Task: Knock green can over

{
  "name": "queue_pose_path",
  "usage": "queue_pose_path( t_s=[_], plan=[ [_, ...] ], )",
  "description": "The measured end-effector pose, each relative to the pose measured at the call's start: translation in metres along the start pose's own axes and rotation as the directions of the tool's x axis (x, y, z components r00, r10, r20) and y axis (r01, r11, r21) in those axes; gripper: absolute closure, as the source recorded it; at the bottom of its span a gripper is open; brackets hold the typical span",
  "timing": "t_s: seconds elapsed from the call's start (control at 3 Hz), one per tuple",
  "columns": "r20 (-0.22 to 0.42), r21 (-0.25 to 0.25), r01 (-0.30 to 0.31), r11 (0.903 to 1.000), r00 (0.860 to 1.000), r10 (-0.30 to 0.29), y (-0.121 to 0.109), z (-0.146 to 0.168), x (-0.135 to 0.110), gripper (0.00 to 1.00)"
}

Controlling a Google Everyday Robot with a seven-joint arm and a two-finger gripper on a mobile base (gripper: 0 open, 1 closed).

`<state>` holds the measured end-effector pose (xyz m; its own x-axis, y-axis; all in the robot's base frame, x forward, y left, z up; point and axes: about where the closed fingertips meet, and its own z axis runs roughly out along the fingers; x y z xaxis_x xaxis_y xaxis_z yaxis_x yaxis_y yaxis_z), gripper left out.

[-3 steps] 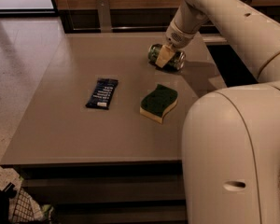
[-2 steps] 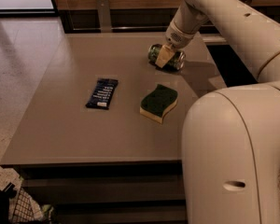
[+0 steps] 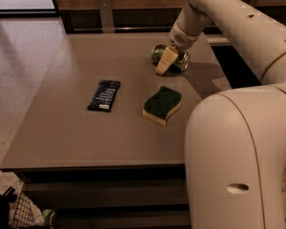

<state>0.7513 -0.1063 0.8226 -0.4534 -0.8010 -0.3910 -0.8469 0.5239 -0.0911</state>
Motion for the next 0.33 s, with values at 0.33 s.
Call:
queue_pose_path(
  t_s=[0.33],
  plan=[
    [0.000,0.000,0.000,1.0000,1.000,0.000,0.0001,0.0002,0.0000,0.00]
  ],
)
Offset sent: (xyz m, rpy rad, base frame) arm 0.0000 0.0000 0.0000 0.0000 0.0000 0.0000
